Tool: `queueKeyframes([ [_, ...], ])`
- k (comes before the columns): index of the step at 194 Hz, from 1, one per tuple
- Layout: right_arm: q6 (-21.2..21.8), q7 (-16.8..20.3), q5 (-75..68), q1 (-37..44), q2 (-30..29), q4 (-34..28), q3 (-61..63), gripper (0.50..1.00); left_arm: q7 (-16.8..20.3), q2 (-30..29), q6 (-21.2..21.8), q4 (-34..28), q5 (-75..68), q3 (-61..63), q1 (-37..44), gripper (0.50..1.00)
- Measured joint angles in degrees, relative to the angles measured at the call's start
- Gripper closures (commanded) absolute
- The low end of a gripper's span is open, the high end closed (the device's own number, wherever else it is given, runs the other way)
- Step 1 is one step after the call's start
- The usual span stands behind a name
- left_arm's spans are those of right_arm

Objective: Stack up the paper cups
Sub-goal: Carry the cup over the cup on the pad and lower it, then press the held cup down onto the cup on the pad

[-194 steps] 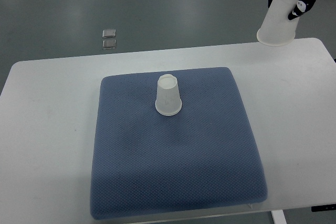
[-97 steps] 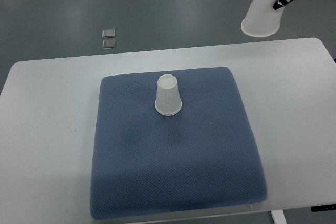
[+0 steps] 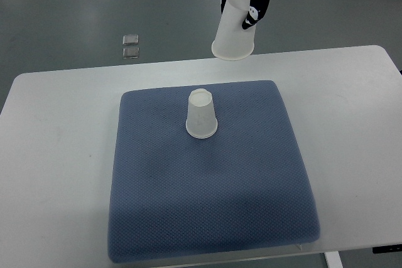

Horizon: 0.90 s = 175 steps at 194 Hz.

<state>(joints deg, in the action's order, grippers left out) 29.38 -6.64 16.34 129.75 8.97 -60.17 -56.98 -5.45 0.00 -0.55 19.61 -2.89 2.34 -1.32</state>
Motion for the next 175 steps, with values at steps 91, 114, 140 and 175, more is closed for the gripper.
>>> queueKeyframes([
  [91, -3.93, 0.13, -3.53, -6.71, -8.7, 2.79, 2.68, 0.844, -0.08, 0.0, 0.03, 0.04, 0.0, -0.06, 0.01, 0.5],
  [114, -4.47, 0.13, -4.68, -7.58, -8.94, 3.41, 2.75, 0.842, -0.08, 0.0, 0.03, 0.0, 0.0, -0.06, 0.0, 0.5],
  [140, -5.13, 0.29, -4.89, -9.22, -8.96, 4.47, 2.74, 0.836, -0.07, 0.0, 0.03, 0.02, 0.0, -0.05, 0.08, 0.5],
  [175, -5.75, 0.86, -4.91, -10.57, -8.97, 4.8, 2.62, 0.828, -0.07, 0.0, 0.03, 0.03, 0.01, -0.05, 0.09, 0.5],
])
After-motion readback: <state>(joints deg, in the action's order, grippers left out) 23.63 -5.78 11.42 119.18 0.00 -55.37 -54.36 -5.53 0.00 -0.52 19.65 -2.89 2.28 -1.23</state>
